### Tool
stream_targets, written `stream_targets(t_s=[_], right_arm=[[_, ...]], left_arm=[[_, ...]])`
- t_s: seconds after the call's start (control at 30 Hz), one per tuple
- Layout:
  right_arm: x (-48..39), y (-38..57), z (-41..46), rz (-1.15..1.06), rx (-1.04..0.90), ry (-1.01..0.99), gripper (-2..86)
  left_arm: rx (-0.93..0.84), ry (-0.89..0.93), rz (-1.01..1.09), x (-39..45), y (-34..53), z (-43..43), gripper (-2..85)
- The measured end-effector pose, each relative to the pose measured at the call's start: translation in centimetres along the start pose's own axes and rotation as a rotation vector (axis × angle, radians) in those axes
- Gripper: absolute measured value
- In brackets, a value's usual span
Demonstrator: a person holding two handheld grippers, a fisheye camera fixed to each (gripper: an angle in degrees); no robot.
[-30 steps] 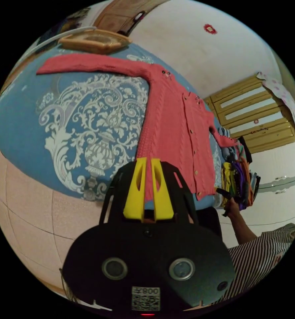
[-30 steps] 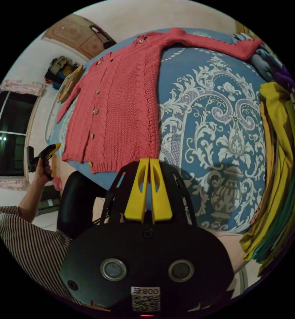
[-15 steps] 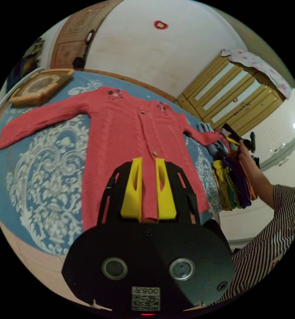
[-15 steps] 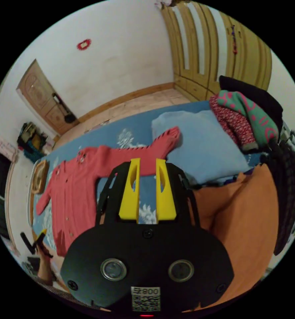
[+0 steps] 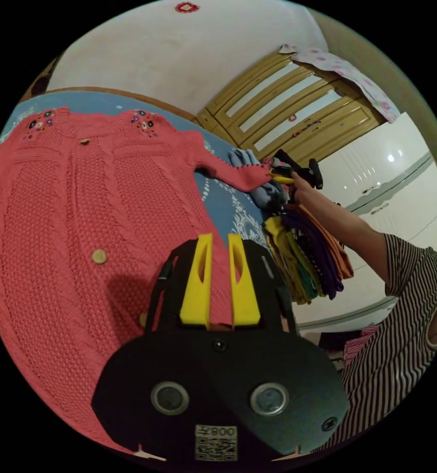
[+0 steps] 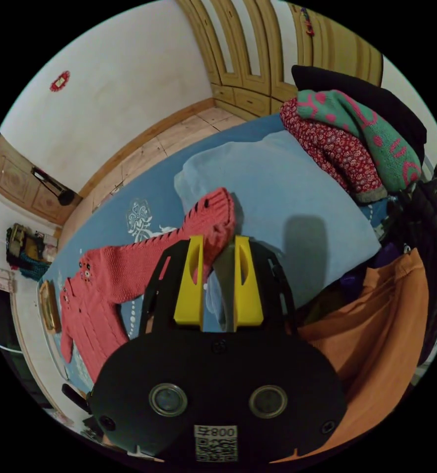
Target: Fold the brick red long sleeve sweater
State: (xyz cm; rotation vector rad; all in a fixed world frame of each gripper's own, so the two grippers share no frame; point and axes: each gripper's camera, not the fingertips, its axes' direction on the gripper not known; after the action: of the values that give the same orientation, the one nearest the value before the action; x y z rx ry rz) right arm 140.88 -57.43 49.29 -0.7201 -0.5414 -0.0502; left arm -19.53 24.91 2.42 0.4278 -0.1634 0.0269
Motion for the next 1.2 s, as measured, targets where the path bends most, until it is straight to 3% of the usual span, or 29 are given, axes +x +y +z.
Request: stream_targets(t_s=[0.2, 0.4, 0.53, 0.6, 0.73, 1.0, 1.2], right_arm=[[-5.1, 1.4, -1.7, -0.049, 0.091, -0.058, 5.0], [-15.3, 8.2, -5.3, -0.313, 0.262, -0.519, 3.7], [-23.9, 14.4, -4.5, -0.471, 0.198, -0.738, 3.4], [-27.3, 16.6, -3.5, -0.511, 0.153, -0.741, 3.3], [-33.5, 19.9, -0.7, -0.487, 0.043, -0.838, 3.1], [-46.5, 23.2, 0.6, -0.569, 0.020, -0.934, 3.0], [-59.4, 27.4, 2.9, -0.720, -0.035, -0.989, 2.8]], left_arm=[[0.018, 0.079, -0.029, -1.0, -2.8, -1.2, 6.3], [0.098, 0.216, 0.023, -1.4, -8.5, -4.2, 10.4], [0.165, 0.400, -0.035, -3.1, -13.1, -7.0, 15.8], [0.175, 0.468, -0.065, -4.4, -14.7, -8.1, 16.2], [0.131, 0.537, -0.192, -8.3, -17.0, -10.1, 9.3], [0.259, 0.484, -0.115, -12.5, -18.0, -21.6, 3.0], [0.363, 0.316, -0.127, -17.7, -15.4, -32.5, 2.5]])
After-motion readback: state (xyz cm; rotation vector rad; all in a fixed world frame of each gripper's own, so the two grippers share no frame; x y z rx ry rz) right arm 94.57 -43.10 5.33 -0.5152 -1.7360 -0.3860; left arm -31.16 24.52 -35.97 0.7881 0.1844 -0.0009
